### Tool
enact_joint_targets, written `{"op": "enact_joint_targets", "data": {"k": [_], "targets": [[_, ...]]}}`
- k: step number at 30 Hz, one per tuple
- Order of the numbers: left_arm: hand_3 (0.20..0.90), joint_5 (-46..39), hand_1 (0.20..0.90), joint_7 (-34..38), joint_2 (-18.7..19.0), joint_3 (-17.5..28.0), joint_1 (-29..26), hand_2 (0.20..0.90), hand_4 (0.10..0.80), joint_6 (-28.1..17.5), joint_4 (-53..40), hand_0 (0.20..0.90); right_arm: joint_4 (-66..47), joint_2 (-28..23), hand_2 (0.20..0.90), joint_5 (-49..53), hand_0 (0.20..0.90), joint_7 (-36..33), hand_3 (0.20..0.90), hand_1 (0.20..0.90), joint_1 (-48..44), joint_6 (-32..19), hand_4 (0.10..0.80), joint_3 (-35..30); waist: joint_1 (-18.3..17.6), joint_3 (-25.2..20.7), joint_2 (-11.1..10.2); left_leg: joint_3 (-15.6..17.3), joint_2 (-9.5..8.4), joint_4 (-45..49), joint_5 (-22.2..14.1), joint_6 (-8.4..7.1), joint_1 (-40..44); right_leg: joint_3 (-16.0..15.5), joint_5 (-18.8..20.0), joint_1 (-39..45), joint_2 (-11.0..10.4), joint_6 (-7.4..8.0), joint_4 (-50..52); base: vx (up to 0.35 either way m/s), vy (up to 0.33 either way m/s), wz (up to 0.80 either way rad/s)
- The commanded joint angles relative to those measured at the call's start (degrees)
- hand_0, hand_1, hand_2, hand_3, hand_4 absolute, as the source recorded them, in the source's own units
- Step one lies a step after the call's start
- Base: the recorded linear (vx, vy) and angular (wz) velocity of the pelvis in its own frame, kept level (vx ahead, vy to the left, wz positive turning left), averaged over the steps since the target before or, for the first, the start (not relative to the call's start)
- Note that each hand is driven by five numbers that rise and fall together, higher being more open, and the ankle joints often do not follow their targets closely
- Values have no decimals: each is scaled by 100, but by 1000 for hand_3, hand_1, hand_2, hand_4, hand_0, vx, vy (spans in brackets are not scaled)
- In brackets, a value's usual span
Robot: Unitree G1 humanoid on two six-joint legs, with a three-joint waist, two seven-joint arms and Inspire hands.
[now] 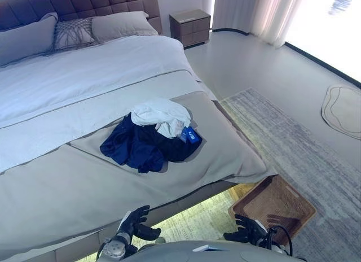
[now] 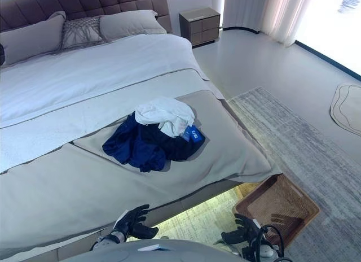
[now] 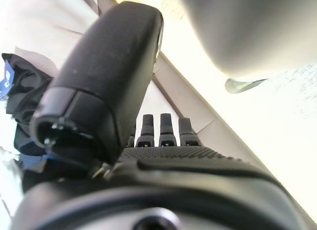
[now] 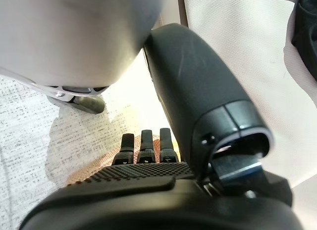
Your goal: Pick up the clothes from the bed and place them into the basket
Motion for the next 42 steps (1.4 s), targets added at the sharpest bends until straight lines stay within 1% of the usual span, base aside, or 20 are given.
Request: {"op": "enact_joint_targets", "data": {"k": [1, 6, 9, 16, 20, 23, 24, 25, 26, 27, 28, 29, 31, 33, 35, 37, 38, 39, 40, 42], "targets": [[900, 188, 900, 413, 131, 33, -537, 900, 800, -584, -71, 900, -79, -19, 900, -368, 900, -415, 900, 900, -453, -301, 800, 189, -61, 1, -225, -203, -696, 103, -682, 424, 120, 589, -184, -171, 290, -64, 359, 3, 12, -7], [900, -80, 900, 489, 228, 76, -624, 900, 800, -213, -262, 900, -612, -147, 900, -454, 900, -633, 900, 900, -626, -546, 800, 435, -51, 83, -234, -209, -702, 161, -678, 431, 99, 645, -160, -198, 292, -74, 407, -10, -3, -3], [900, 139, 900, 768, 291, 29, -667, 900, 800, -231, -332, 900, -963, -190, 900, -779, 900, -897, 900, 900, -681, -656, 800, 619, -45, 101, -250, -219, -708, 147, -657, 436, 79, 652, -147, -219, 295, -65, 406, -31, -38, -2], [900, 445, 900, 1278, 363, -59, -726, 900, 800, -223, -779, 900, -1301, -209, 900, -764, 900, -1151, 900, 900, -802, -665, 800, 754, 42, 189, -258, -300, -730, 302, -662, 429, -64, 609, -149, -281, 283, -100, 432, -37, -84, 1], [900, 495, 900, 1202, 320, -162, -757, 900, 800, -137, -853, 900, -1483, -275, 900, -797, 900, -1275, 900, 900, -940, -575, 800, 841, 124, 302, -276, -345, -762, 727, -708, 359, -343, 575, -117, -352, 236, -158, 443, -62, -63, 11], [900, 579, 900, 1008, 249, -219, -807, 900, 800, -55, -874, 900, -1681, -374, 900, -690, 900, -1366, 900, 900, -1028, -492, 800, 844, 214, 437, -403, -319, -853, 1533, -908, 251, -718, 437, -55, -340, 49, -195, 440, -26, 0, 33], [900, 627, 900, 997, 247, -232, -802, 900, 800, -75, -884, 900, -1710, -405, 900, -641, 900, -1364, 900, 900, -1056, -465, 800, 833, 239, 466, -425, -284, -843, 1645, -919, 221, -782, 397, -42, -332, 7, -192, 455, -12, 57, 33], [900, 517, 900, 969, 256, -260, -808, 900, 800, -77, -907, 900, -1777, -471, 900, -605, 900, -1403, 900, 900, -1132, -405, 800, 821, 281, 524, -453, -164, -759, 1812, -855, 153, -945, 312, -28, -309, -58, -182, 471, -6, 118, 29], [900, 309, 900, 909, 256, -231, -831, 900, 800, -47, -897, 900, -1805, -541, 900, -602, 900, -1482, 900, 900, -1216, -371, 800, 822, 305, 571, -460, 16, -617, 1783, -800, 112, -1028, 211, -46, -274, -117, -169, 479, 13, 177, 37], [900, 201, 900, 909, 245, -192, -837, 900, 800, -22, -888, 900, -1816, -575, 900, -648, 900, -1554, 900, 900, -1269, -363, 800, 837, 320, 591, -437, 87, -546, 1597, -743, 99, -1014, 167, -78, -245, -132, -156, 501, 46, 209, 34], [900, 199, 900, 912, 230, -161, -840, 900, 800, -25, -863, 900, -1835, -603, 900, -638, 900, -1632, 900, 900, -1329, -366, 800, 848, 349, 607, -422, 115, -509, 1494, -716, 102, -1027, 133, -117, -218, -159, -151, 521, 68, 220, 38], [900, 192, 900, 921, 222, -145, -841, 900, 800, 31, -865, 900, -1901, -595, 900, -580, 900, -1684, 900, 900, -1406, -300, 800, 876, 361, 575, -412, 41, -567, 1350, -731, 164, -893, 130, -140, -255, -185, -128, 568, 65, 195, 36], [900, 215, 900, 1043, 226, -182, -895, 900, 800, -63, -886, 900, -1996, -589, 900, -519, 900, -1762, 900, 900, -1497, -287, 800, 929, 370, 507, -376, -29, -585, 1083, -701, 224, -728, 103, -198, -335, -211, -91, 719, 101, 201, 24], [900, 20, 900, 1085, 295, -162, -927, 900, 800, -181, -1076, 900, -2185, -627, 900, -547, 900, -1772, 900, 900, -1590, -264, 800, 939, 384, 475, -357, -71, -590, 890, -723, 325, -542, 151, -284, -452, -217, -28, 1004, 143, 178, 9], [900, -123, 900, 1012, 419, -128, -895, 900, 800, -69, -1445, 900, -2557, -689, 900, -548, 900, -1791, 900, 900, -1648, -169, 800, 871, 426, 483, -314, -12, -556, 761, -682, 404, -476, 112, -418, -618, -219, 18, 1616, 127, 147, -2], [900, -160, 900, 938, 514, -131, -844, 900, 800, -26, -1631, 900, -2775, -761, 900, -524, 900, -1765, 900, 900, -1700, -178, 800, 817, 450, 501, -290, 15, -565, 627, -626, 468, -446, 85, -334, -864, -239, 107, 2226, 132, 124, -2], [900, -121, 900, 902, 619, -183, -812, 900, 800, -16, -1759, 900, -2970, -892, 900, -383, 900, -1706, 900, 900, -1796, -143, 800, 750, 441, 547, -252, -59, -561, 525, -579, 500, -416, 160, -141, -1157, -238, 193, 2763, 139, 61, 3], [900, -88, 900, 868, 712, -241, -809, 900, 800, 6, -1856, 900, -3072, -1009, 900, -305, 900, -1708, 900, 900, -1905, -144, 800, 689, 430, 583, -242, -156, -563, 473, -569, 501, -397, 243, -24, -1335, -228, 231, 2882, 116, 30, 1], [900, -86, 900, 863, 725, -249, -809, 900, 800, 14, -1872, 900, -3085, -1023, 900, -279, 900, -1701, 900, 900, -1919, -126, 800, 681, 428, 591, -245, -169, -569, 464, -569, 502, -389, 255, -20, -1357, -233, 237, 2901, 152, -82, 9], [900, -316, 900, 862, 874, -314, -909, 900, 800, 20, -2027, 900, -3325, -1285, 900, -161, 900, -1770, 900, 900, -2298, -17, 800, 588, 365, 659, -274, -342, -565, 417, -573, 409, -385, 426, 86, -1518, -290, 226, 2021, 150, -163, 38]]}}
